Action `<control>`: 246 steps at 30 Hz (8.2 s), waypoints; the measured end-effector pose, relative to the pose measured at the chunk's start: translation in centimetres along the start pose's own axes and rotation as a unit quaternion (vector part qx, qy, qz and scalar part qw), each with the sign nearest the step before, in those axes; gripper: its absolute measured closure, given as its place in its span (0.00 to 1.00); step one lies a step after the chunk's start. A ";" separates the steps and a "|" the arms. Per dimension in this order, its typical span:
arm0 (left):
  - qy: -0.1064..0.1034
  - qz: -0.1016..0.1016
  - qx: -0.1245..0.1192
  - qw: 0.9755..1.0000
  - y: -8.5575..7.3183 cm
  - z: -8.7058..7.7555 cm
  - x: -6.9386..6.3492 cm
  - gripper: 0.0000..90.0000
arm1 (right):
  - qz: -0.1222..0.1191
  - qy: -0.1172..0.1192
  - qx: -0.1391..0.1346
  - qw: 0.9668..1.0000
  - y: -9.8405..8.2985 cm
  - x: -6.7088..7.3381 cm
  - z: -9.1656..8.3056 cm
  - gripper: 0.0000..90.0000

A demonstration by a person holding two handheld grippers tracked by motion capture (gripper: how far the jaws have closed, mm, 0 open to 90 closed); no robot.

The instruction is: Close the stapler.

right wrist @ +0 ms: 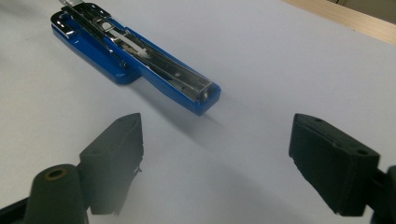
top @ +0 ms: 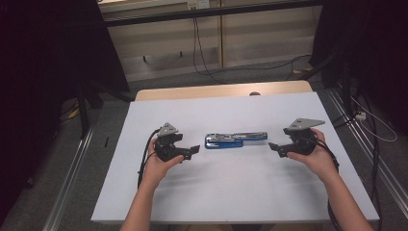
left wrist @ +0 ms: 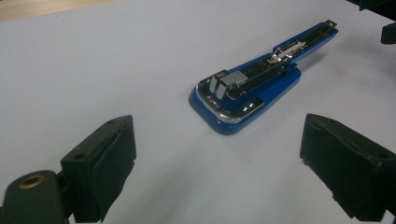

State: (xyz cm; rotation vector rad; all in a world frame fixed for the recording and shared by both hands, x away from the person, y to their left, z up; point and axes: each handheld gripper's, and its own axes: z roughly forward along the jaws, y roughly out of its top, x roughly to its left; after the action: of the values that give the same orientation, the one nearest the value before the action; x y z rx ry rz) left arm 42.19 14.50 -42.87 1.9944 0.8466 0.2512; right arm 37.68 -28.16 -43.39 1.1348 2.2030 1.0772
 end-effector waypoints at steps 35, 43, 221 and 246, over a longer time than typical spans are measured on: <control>-0.003 0.012 0.023 1.000 0.2 4.8 -1.7 1.00 | -0.018 -0.009 0.049 0.999 -0.4 0.7 2.3 1.00; -0.011 0.025 0.021 0.999 0.3 5.6 -2.1 1.00 | -0.016 -0.003 0.053 0.998 -0.4 0.5 2.6 1.00; 0.028 0.004 -0.017 0.999 -4.8 -6.3 0.1 0.10 | 0.022 0.035 -0.041 0.998 -5.2 5.5 -4.7 0.19; 0.036 -0.005 -0.025 0.999 -6.2 -8.6 0.3 0.09 | 0.026 0.028 -0.044 0.998 -6.2 5.3 -5.8 0.19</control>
State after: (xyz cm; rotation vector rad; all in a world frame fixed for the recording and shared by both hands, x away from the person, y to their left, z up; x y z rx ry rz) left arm 35.40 22.62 -43.29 1.9450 0.8864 0.3370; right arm 27.80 -28.60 -44.99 1.1421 2.1551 1.2292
